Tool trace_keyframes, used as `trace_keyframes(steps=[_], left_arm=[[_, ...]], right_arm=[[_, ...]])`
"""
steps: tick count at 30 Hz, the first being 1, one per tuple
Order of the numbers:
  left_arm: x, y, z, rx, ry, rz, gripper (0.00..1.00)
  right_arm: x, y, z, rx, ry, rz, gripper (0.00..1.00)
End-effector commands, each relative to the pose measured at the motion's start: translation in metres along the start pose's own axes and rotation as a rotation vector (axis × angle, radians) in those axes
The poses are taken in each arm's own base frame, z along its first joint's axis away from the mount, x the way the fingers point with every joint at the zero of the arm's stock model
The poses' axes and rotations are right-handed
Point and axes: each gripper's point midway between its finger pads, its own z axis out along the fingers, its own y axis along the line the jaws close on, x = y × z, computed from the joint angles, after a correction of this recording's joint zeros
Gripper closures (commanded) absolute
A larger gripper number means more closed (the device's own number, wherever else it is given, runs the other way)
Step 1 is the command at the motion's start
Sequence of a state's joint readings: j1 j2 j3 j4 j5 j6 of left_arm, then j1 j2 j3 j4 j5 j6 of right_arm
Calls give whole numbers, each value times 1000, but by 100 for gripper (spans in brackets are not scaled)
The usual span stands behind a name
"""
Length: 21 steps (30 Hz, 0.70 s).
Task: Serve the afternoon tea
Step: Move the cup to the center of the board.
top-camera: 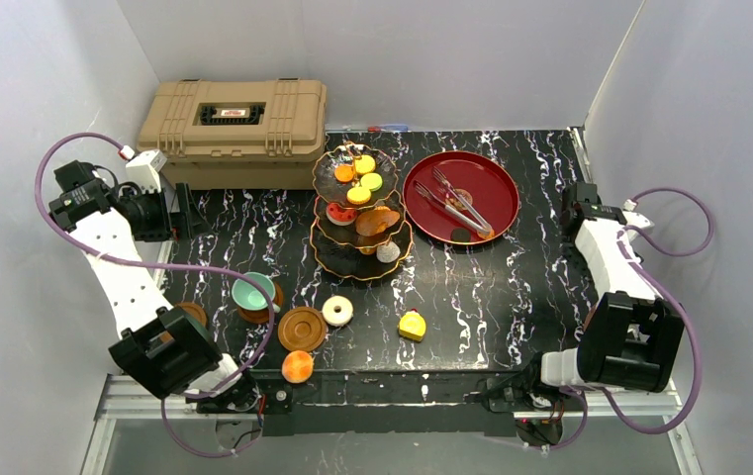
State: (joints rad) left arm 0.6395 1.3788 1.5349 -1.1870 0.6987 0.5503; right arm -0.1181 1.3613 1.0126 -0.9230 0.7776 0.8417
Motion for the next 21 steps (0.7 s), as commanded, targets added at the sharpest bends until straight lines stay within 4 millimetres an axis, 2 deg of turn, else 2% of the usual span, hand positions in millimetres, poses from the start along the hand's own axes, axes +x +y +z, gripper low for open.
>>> trace_keyframes(steps=[1,8,10,17,21], left_arm=[[-3,-2,-5,0,1,10,2],[0,1,-3,3,12,5,2],[0,1,-3,4,12,4,2],[2,6,-1,-17,20,19,2],[2,7,0,-18,23,18,2]], right_arm=[[-3,-12,6,1,-18,36,8],[8,-19,13,0,2,39,9],[11,-18,14,-12,10,40,14],[22,-12,15,-55,36,51,47],[27,-5,12,-98,64,60,76]])
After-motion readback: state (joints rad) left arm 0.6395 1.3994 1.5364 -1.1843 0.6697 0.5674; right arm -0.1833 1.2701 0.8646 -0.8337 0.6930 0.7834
